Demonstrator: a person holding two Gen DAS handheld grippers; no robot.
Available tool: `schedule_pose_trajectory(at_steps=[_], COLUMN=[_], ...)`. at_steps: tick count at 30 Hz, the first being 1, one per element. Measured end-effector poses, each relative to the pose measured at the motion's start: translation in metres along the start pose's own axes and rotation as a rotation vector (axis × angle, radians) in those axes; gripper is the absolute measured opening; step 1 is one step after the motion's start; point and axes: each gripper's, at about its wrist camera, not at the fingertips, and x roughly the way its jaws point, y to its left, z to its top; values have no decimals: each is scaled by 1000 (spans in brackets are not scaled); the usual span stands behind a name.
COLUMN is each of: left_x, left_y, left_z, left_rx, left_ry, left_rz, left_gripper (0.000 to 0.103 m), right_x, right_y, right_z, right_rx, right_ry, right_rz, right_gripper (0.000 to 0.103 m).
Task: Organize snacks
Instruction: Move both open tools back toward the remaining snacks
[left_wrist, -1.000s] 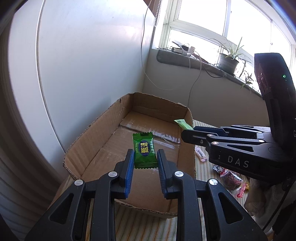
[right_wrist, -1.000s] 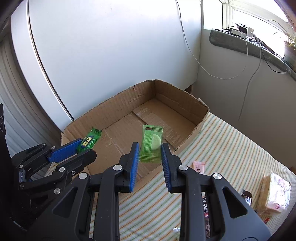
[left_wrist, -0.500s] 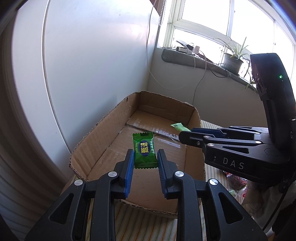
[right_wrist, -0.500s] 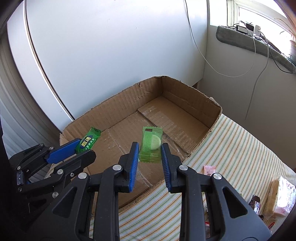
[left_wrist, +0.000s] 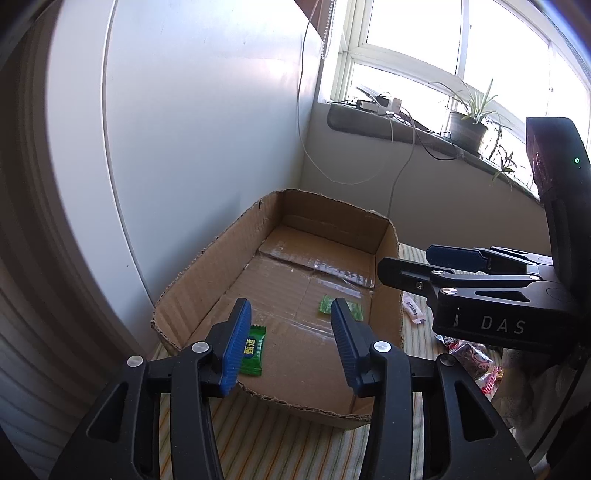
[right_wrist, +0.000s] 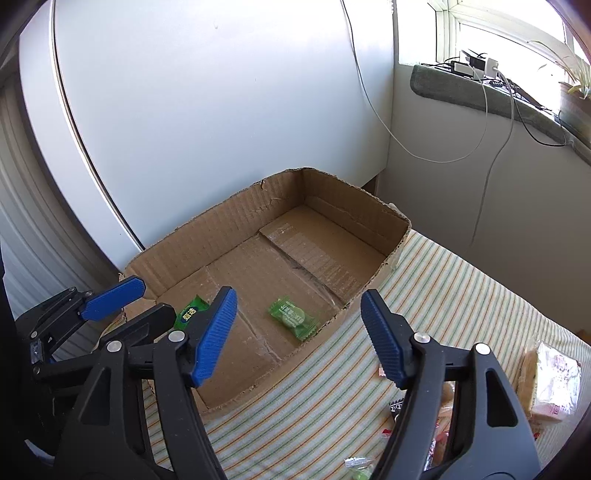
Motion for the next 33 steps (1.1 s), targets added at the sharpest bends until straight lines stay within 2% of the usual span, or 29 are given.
schedule_pose_trajectory(at_steps=[3, 6, 7, 14, 24, 30, 32, 33], left_x=[-5, -10, -12, -20, -18, -7, -2, 0], left_y=[-1, -5, -6, -22, -57, -83, -90, -93], left_z=[-1, -1, -1, -4, -19, -39, -45, -48], left_rx=[-5, -5, -5, 5, 40, 75, 88, 92], left_ry=[-8, -13, -16, -18, 19, 86, 114, 128], left_rz=[-1, -7, -10, -47, -130, -188, -212, -223], left_gripper=[52, 53, 55, 60, 60, 60, 60, 60], right_x=[-8, -21, -26, -59, -90, -95, -92, -90], right_y=[-4, -12, -15, -42, -88, -104, -106, -107], right_z=[-2, -7, -9, -27, -67, -86, -91, -94], right_rx=[8, 15, 18, 47, 111, 136, 155, 167], right_ry=[-7, -17, -28, -45, -24, 12, 30, 41], right_rz=[-11, -24, -28, -48, -101, -62, -24, 2], right_gripper=[77, 89, 90, 90, 90, 90, 89, 86])
